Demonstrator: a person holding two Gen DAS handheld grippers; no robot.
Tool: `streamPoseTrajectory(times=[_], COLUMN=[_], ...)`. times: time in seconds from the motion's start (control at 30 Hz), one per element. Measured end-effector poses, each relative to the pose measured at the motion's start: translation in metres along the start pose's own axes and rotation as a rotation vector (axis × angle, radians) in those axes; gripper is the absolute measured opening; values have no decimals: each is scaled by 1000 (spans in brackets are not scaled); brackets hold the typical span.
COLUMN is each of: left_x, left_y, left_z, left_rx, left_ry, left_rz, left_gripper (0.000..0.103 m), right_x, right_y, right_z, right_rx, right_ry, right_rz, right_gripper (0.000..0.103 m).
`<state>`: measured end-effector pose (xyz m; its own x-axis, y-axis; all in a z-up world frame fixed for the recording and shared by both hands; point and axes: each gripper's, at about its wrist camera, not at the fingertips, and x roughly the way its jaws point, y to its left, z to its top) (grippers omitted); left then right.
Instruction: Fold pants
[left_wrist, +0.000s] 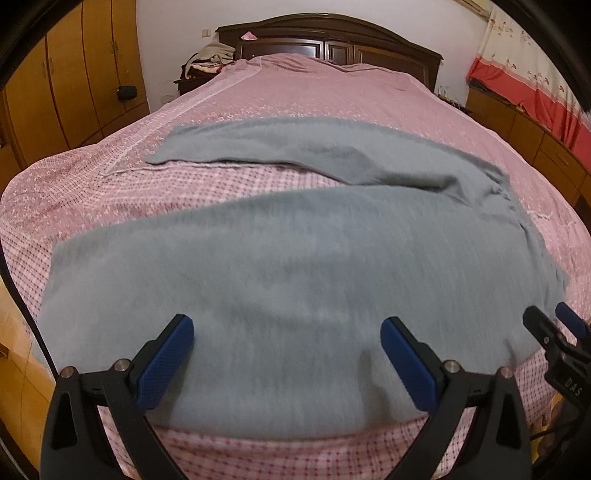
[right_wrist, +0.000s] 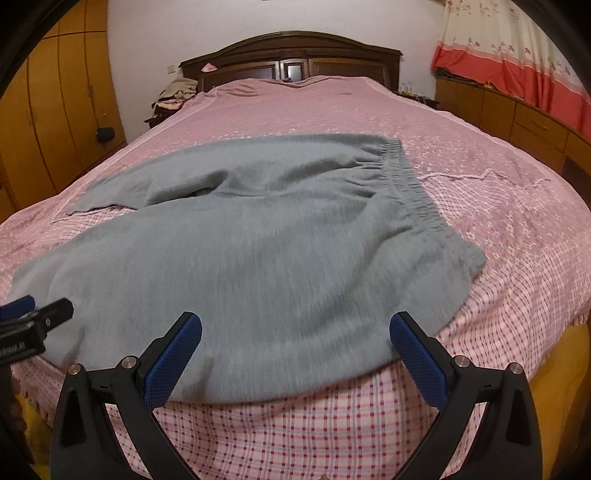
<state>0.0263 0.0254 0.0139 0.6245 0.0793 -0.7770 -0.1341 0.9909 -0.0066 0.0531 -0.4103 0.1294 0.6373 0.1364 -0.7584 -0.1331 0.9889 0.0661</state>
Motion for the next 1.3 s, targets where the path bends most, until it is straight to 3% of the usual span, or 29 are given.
streamPoseTrajectory(times=[0.23,0.7,1.0,1.2,1.3], left_x=[9,28,44,56,65], left_y=[11,20,21,17,12], left_z=[30,113,163,188,200], left_rx=[-14,24,79,104,129], left_ry=[39,11,17,48,42], left_rz=[-30,-24,-23,-71,-52], left_gripper=[103,103,103,103,103], right_x=[6,32,55,74,83], right_y=[-6,-35,-51,-62,-63], right_z=[30,101,139,163,174], right_rx=[-26,0,-49,-33,-34], right_ry=[25,78,113,144,149], right_rz=[43,74,39,43,36], right_gripper=[103,103,103,103,103])
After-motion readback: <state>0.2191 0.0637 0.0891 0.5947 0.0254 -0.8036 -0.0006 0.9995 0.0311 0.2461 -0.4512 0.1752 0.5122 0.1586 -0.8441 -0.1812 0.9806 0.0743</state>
